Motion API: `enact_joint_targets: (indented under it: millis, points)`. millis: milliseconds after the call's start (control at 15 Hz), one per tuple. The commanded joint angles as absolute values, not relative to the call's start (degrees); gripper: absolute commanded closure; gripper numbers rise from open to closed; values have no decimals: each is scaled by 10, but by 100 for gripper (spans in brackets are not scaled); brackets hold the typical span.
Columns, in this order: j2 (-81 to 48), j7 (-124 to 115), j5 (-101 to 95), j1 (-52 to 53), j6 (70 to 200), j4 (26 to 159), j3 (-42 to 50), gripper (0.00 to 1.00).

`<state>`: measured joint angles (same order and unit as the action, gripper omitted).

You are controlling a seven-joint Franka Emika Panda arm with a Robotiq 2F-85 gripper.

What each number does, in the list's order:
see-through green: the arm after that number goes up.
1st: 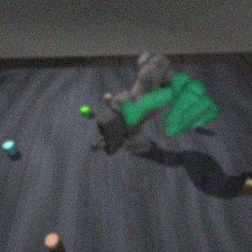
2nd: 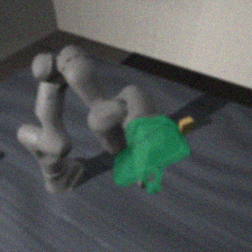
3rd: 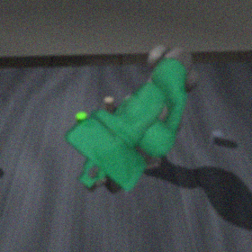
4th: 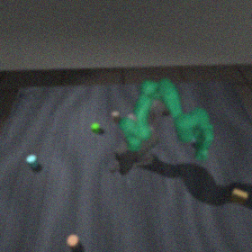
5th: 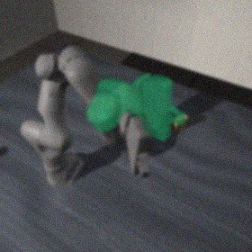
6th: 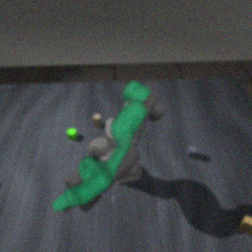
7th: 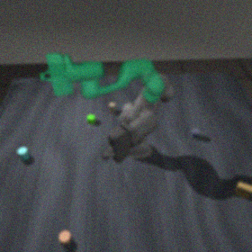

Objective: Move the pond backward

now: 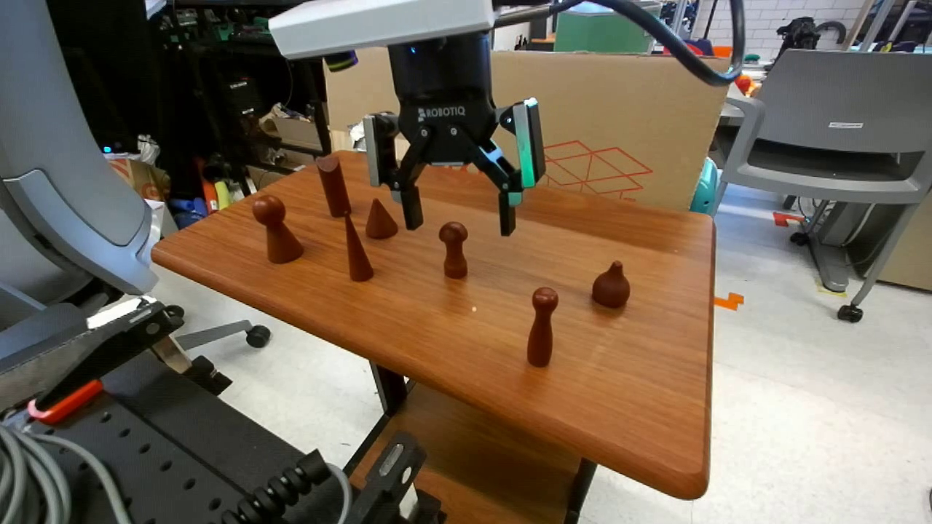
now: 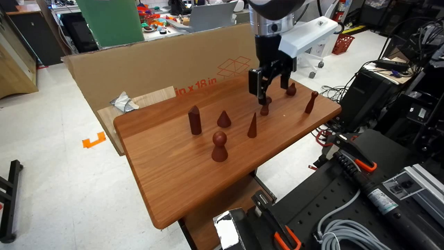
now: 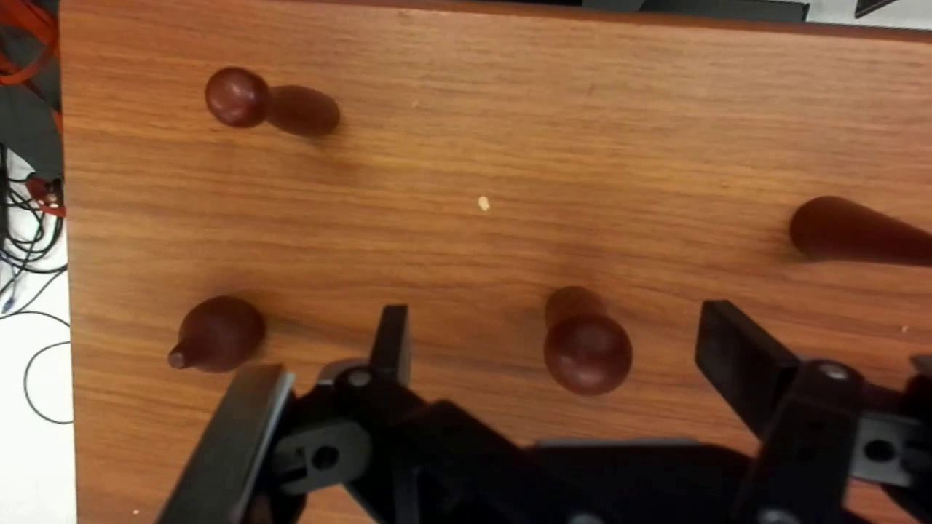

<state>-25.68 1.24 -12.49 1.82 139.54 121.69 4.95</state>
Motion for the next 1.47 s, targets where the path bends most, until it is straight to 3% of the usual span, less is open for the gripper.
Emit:
enact_joint_targets:
  millis: [0, 400, 467, 600, 1133, 1400]
  points:
    - [-289, 5, -137, 25, 1383, 1181, 44, 0]
    - [-350, -10, -143, 37, 1361, 1133, 49, 0]
    - [-356, -11, -141, 38, 1355, 1127, 49, 25]
    - [-365, -9, -135, 36, 1348, 1119, 47, 32]
    - [-342, 25, -92, 5, 1268, 1095, 26, 95]
    - [-323, 49, -44, -27, 1217, 1068, 21, 93]
